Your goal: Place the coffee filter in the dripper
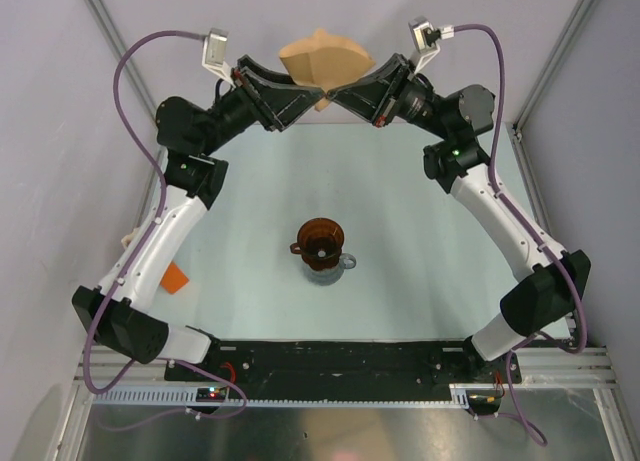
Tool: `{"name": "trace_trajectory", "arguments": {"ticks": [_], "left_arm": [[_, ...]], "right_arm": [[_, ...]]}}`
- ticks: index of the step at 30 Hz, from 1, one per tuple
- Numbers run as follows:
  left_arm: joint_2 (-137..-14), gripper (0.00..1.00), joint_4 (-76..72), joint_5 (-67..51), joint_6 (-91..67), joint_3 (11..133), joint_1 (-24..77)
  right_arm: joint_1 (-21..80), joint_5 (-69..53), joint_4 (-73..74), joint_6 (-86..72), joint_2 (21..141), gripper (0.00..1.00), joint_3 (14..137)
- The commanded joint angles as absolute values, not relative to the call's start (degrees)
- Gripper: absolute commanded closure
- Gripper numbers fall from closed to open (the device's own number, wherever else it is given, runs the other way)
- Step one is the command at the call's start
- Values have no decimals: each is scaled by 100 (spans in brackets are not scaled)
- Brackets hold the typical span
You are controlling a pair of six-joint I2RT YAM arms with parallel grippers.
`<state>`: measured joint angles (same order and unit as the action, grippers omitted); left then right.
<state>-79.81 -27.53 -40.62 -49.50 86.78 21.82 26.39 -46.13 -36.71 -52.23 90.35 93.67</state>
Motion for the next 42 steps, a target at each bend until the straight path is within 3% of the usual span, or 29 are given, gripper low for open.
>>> {"name": "trace_trajectory", "arguments": {"ticks": [1,4,8,11,16,18,19,22,24,27,30,39,42], "left_arm": [[-7796,32,-2640,-4043,-4580,8720,2106],[-7883,24,-2637,-4223,-4569,8925,2060],[-8005,26,-2640,-4450,-4678,9174,2049],[-8044,43,-2664,-4531,-4737,9262,2048],[-8103,86,-2739,-4618,-4911,9338,2048],[-8119,96,-2757,-4582,-4987,9344,2048],[-8120,98,-2758,-4550,-5007,9339,2048],[-8101,100,-2764,-4330,-5070,9296,2051],[-8103,100,-2767,-4201,-5091,9274,2049],[-8110,100,-2768,-4084,-5108,9254,2048],[-8113,100,-2769,-4050,-5125,9233,2048],[-8057,100,-2777,-3946,-5169,9151,2050],[-8040,100,-2777,-3919,-5193,9127,2056]], "right_arm": [[2592,-4900,-3843,-5457,9079,100,9644],[2585,-5127,-3875,-5579,9099,100,9644],[2582,-5397,-3911,-5787,9171,100,9689],[2578,-5511,-3918,-5907,9216,100,9709],[2540,-5551,-3911,-5957,9273,100,9715],[2522,-5510,-3905,-5923,9290,100,9730],[2514,-5484,-3899,-5897,9299,97,9739],[2503,-5399,-3887,-5848,9298,63,9731],[2548,-5366,-3907,-5841,9281,47,9681],[2682,-5329,-3999,-5830,9234,38,9559],[2776,-5284,-4054,-5815,9246,40,9508],[2895,-5227,-4132,-5816,9395,70,9704],[2932,-5271,-4121,-5811,9406,75,9702]]}}
